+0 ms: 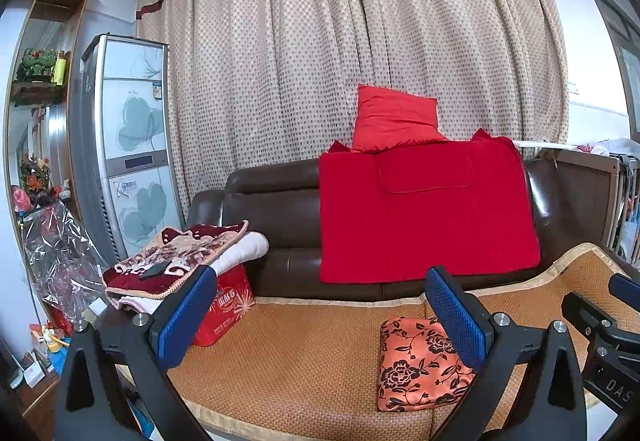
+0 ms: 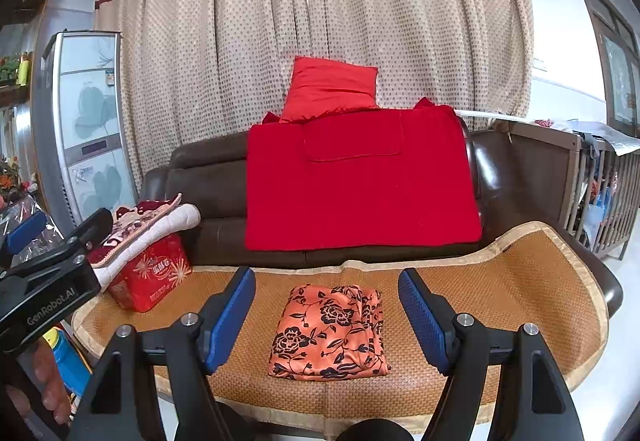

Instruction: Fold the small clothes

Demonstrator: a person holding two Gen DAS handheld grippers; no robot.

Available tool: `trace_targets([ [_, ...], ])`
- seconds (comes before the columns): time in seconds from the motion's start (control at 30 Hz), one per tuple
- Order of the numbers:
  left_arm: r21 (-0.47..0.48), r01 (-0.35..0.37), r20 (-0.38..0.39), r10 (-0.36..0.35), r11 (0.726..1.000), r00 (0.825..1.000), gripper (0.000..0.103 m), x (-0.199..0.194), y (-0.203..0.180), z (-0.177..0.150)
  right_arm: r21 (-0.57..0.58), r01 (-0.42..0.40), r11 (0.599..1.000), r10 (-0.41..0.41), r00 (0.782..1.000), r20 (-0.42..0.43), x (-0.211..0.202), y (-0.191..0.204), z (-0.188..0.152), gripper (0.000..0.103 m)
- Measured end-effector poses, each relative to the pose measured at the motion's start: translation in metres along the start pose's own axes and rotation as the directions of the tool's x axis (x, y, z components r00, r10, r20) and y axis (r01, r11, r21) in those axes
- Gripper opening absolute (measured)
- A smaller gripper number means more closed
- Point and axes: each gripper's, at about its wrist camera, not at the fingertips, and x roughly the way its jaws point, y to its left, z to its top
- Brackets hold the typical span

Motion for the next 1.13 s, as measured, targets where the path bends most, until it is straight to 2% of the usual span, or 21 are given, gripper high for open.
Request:
trace_targets([
  [0.73,-0.02,-0.006,-0.057,0.005,1.0,0.998,0.103,0.042,0.003,-0.009,-0.012,0.016,1.0,-0.016,0.999,-0.042,0.04,0.007,0.0,0.077],
  [1.0,-0.02,-0.016,-0.088,0.014,1.0,0.996,0.103,0.073,-0.005,-0.013,-0.021,0.008,1.0,-0.009,0.997,-0.082,0.076,0.006,0.0,0.077],
  [1.13,0.004,-0.036,-0.104,0.037,0.999,0.994,0.103,0.099,-0.014,-0.017,-0.015,0.005,1.0,-0.006,0.994,-0.112,0.107,-0.004,0.001,0.077],
])
